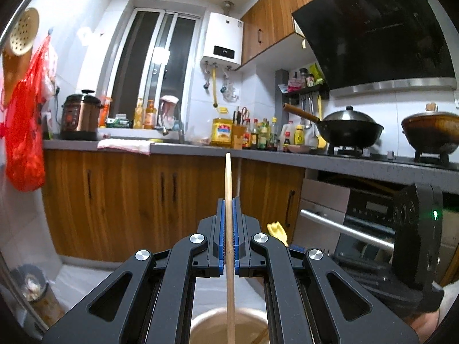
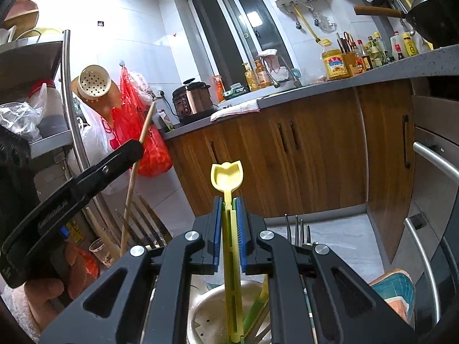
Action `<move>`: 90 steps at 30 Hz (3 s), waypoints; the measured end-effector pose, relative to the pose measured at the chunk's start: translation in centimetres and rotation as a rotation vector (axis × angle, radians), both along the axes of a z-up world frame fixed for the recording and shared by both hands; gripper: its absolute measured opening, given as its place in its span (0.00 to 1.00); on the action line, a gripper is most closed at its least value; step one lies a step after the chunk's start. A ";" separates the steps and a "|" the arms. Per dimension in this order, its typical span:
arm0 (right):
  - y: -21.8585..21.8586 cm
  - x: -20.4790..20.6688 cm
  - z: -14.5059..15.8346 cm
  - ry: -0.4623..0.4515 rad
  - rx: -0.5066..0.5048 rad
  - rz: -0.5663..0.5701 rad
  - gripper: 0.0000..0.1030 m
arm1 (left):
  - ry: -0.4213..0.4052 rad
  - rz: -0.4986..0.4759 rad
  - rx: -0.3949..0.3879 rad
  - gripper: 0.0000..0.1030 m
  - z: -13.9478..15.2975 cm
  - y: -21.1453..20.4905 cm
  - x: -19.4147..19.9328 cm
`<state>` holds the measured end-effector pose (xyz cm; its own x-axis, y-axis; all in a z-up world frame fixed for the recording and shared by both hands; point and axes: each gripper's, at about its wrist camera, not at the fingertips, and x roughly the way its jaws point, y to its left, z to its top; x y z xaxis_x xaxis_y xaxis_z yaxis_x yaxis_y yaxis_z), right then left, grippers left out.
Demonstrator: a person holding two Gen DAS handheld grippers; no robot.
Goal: Organize utensils
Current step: 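Drop the chopstick in the tall cup with left tool while right drops yellow spatula in short cup, then grasp the last chopstick with the left tool while the right tool grasps the steel spoon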
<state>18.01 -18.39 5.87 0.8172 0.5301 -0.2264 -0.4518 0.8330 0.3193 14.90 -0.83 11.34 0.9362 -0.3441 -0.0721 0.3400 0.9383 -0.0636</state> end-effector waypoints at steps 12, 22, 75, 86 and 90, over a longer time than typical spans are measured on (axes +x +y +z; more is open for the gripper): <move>0.6 -0.8 -0.9 -0.038 -0.055 -0.020 0.10 | 0.014 -0.023 0.034 0.05 -1.0 1.6 -3.3; 1.2 -1.7 -1.6 -0.077 -0.116 -0.039 0.10 | 0.032 -0.024 0.049 0.05 -1.4 2.7 -4.3; -3.8 -8.8 -0.6 0.165 -0.145 -0.006 0.74 | 0.290 0.077 0.170 0.74 -2.5 3.1 -9.5; -4.3 -12.7 -3.4 0.229 -0.240 -0.048 0.95 | 0.457 0.186 0.197 0.93 -7.3 4.6 -12.6; -3.7 -12.9 -5.2 0.257 -0.294 -0.053 0.95 | 0.510 0.254 0.240 0.94 -9.8 4.9 -12.6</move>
